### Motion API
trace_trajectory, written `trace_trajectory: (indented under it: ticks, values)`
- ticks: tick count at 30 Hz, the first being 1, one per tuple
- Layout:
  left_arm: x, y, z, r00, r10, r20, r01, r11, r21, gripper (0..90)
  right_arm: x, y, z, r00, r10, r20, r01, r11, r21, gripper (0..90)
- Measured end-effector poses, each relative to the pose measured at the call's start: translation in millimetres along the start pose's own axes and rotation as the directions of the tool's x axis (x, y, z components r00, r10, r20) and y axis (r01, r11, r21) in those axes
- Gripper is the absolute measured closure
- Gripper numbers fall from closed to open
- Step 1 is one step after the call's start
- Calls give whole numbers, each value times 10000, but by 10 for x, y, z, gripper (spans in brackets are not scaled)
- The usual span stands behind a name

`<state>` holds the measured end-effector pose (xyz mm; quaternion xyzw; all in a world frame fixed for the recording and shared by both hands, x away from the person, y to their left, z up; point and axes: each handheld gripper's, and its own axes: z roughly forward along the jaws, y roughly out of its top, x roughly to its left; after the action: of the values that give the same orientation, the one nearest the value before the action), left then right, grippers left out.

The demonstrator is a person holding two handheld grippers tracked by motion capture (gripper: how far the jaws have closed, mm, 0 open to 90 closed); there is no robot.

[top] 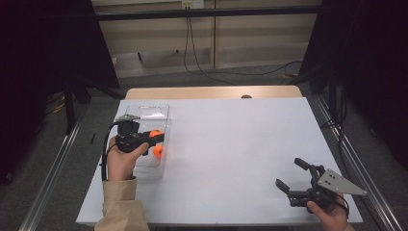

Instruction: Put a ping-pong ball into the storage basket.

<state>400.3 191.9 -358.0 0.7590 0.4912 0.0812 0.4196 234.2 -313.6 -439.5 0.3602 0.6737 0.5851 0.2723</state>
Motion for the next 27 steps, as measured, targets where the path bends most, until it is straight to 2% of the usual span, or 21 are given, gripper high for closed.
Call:
trace_trajectory:
  ticks: [16, 27]
  values:
    - [72, -29, -36, 9999, -110, -129, 109, 9999, -91, 509, -1, 1, 0, 10000, -2, 4, 2, 10000, -4, 33]
    - [124, -46, -63, 9994, -23, -353, 19, 9999, -113, 509, -1, 1, 0, 10000, -10, 16, 10, 10000, -9, 33]
